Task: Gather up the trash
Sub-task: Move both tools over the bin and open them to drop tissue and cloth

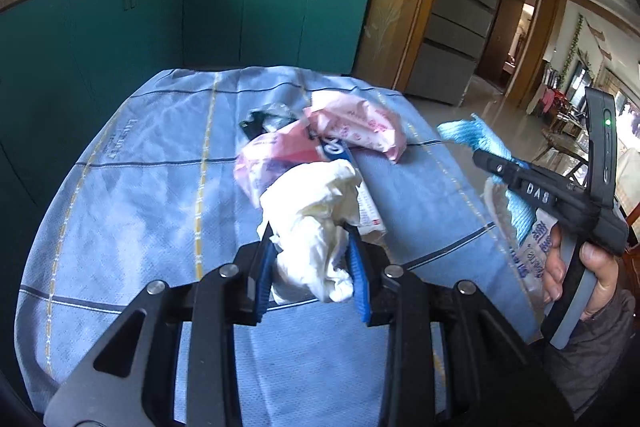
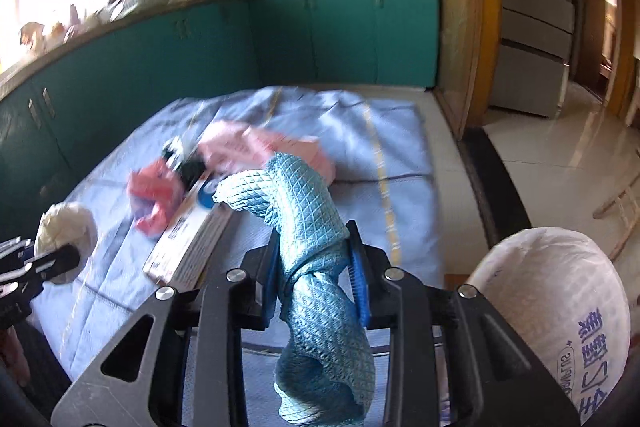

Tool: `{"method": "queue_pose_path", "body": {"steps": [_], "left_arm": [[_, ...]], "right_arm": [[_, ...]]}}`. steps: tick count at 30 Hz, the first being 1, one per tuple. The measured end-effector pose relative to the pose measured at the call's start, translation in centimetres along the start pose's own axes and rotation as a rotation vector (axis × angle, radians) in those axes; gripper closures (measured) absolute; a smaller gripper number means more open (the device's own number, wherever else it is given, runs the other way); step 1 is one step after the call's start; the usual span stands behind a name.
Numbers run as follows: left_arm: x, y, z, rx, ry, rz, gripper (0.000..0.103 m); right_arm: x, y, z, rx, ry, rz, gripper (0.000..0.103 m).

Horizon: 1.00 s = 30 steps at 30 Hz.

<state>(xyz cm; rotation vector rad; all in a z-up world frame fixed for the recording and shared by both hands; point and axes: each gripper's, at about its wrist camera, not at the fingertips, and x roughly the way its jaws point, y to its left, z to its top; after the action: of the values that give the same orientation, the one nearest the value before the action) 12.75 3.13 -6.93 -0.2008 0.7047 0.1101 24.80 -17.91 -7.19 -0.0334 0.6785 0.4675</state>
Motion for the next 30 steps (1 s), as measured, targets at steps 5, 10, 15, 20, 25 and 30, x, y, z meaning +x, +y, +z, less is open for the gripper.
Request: {"method": "queue_pose_path", "body": {"steps": [5,10,15,20,25,30], "left_arm": [[1.1,-4.4,0.6,0.077,0.018,-0.085,0.069],[3.2,-10.4,0.9,0.170,0.046,-0.182,0.069],[5.9,-16.2,0.4,0.246,0.106,-0.275,0.069],[9.2,-21.8,-0.5,0.307,0.175,-0.370,0.069],[12.1,-26.2,-1.6,0.365,0.255,-0.456,0.065],[13.6,-26.7,-1.9,0.344,0.276,-0.479,0.023]], "right_arm": [[-2.1,-6.0,0.1,0.180,-0.058,-0.216,0.072],[-1.7,-12.4,-2.2,0.379,0.085,-0.474,0.072],[-0.2,-15.9,-4.4,0.487,0.250,-0.516,0.062],[-5.2,-17.0,-3.8,0.632,-0.032,-0.592,0.033],[-9.5,-18.3,-5.2,0.791,-0.249,-0.609,0.033],[-10.2,-19.0,-5.4,0.842,-0.306,-0.616,0.029]]}}
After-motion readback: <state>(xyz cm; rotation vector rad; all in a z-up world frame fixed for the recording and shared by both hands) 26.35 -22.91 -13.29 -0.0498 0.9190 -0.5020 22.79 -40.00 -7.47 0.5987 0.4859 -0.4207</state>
